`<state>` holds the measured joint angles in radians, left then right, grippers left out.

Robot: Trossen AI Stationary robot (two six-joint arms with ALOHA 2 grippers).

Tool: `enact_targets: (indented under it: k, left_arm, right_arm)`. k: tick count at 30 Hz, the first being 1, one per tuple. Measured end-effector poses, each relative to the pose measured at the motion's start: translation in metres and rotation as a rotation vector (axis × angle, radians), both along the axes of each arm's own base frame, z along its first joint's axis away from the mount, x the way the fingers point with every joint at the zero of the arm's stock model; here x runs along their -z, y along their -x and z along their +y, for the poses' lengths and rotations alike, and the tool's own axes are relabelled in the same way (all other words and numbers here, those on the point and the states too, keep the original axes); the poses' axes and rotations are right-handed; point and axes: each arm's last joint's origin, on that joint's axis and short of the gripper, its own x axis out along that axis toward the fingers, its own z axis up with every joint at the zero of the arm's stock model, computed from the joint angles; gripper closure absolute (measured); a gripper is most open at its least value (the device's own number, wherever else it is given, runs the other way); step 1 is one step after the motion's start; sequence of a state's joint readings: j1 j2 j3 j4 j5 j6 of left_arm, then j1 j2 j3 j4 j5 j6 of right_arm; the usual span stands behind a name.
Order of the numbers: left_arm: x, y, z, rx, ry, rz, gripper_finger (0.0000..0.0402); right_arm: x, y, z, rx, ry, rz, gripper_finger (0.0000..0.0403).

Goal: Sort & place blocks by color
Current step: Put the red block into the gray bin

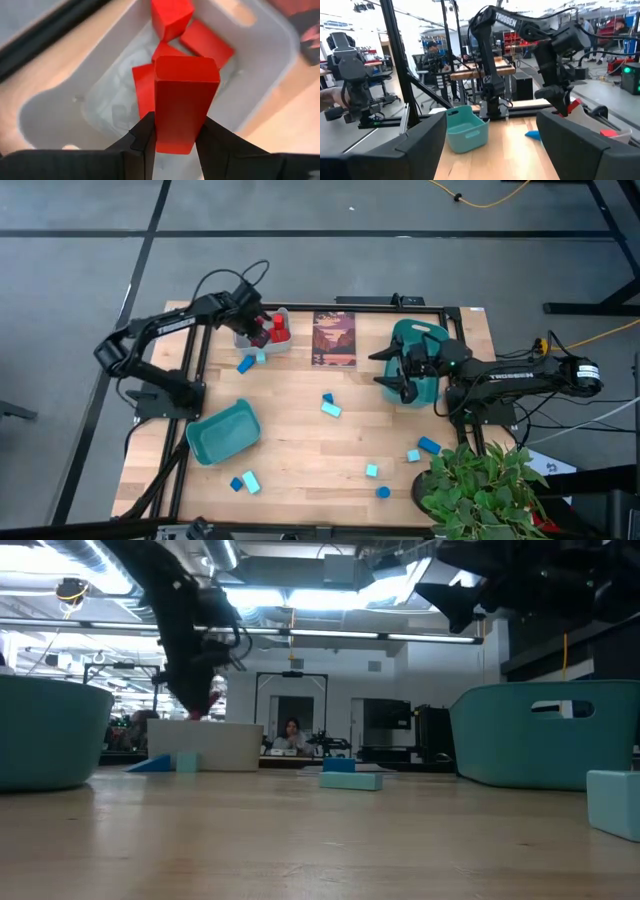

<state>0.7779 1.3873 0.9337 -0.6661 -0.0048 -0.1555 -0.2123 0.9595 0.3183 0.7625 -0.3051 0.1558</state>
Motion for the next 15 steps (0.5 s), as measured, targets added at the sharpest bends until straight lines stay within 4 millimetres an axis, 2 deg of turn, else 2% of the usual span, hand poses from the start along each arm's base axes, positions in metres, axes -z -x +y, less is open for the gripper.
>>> enact_targets:
  k: [6, 15]
  left_arm:
    - [0.029, -0.008, 0.014, -0.011, 0.075, 0.046, 0.03]
    - [0.049, -0.01, 0.03, -0.051, 0.115, 0.028, 0.03]
  right_arm:
    - [0.002, -0.001, 0.0, 0.001, -0.002, 0.015, 0.0092]
    - [0.004, -0.001, 0.0, 0.0, -0.005, 0.037, 0.0092]
